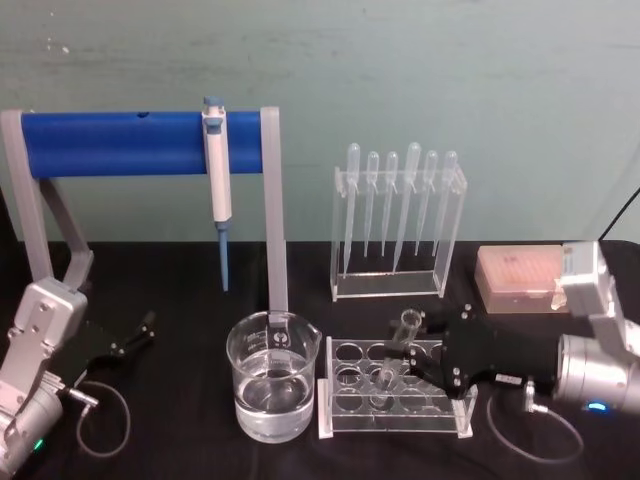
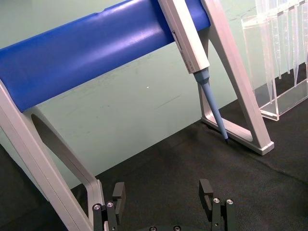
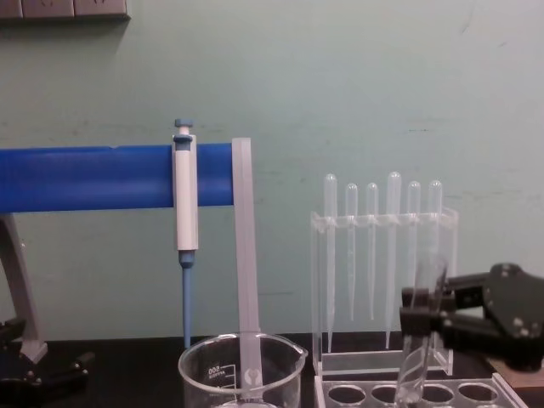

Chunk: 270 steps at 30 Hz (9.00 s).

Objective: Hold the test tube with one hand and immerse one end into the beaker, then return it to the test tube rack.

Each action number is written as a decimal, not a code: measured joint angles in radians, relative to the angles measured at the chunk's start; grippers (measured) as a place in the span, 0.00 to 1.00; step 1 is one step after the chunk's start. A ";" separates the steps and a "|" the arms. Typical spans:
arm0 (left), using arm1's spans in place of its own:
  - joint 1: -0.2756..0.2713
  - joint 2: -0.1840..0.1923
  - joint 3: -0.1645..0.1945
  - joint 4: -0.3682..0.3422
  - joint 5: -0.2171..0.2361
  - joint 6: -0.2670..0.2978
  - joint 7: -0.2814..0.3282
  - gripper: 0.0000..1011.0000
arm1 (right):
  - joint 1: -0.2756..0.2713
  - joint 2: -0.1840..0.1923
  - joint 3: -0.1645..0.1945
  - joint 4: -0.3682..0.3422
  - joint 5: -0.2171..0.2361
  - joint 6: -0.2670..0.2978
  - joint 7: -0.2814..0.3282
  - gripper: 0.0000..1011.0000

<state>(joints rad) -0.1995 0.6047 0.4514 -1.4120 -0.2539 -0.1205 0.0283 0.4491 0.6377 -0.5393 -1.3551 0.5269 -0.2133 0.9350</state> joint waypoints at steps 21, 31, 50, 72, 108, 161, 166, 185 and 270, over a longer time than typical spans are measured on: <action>0.000 0.000 0.000 0.000 0.000 0.000 0.000 0.99 | 0.117 0.056 -0.007 -0.110 0.099 0.224 -0.009 0.22; 0.000 0.000 0.000 0.000 0.000 0.000 0.000 0.99 | 0.303 -0.044 -0.086 -0.044 0.117 0.296 0.023 0.22; 0.000 0.000 0.000 0.000 0.000 0.000 0.000 0.99 | 0.382 -0.157 -0.187 0.090 0.132 0.257 0.068 0.22; 0.000 0.000 0.000 0.000 0.000 0.000 0.000 0.99 | 0.348 -0.205 -0.247 0.206 0.076 0.154 0.085 0.22; 0.000 0.000 0.000 0.000 0.000 0.000 0.000 0.99 | 0.318 -0.271 -0.237 0.308 -0.001 0.092 0.085 0.22; 0.000 0.000 0.000 0.000 0.000 0.000 0.000 0.99 | 0.320 -0.284 -0.235 0.325 -0.010 0.086 0.094 0.22; 0.000 0.000 0.000 0.000 0.000 0.000 0.000 0.99 | 0.320 -0.284 -0.235 0.325 -0.010 0.085 0.094 0.22; 0.000 0.000 0.000 0.000 0.000 0.000 0.000 0.99 | 0.320 -0.284 -0.235 0.325 -0.010 0.085 0.094 0.22; 0.000 0.000 0.000 0.000 0.000 0.000 0.000 0.99 | 0.320 -0.284 -0.235 0.325 -0.010 0.085 0.094 0.22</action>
<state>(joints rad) -0.1995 0.6047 0.4514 -1.4120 -0.2539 -0.1206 0.0283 0.7691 0.3533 -0.7743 -1.0304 0.5164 -0.1279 1.0291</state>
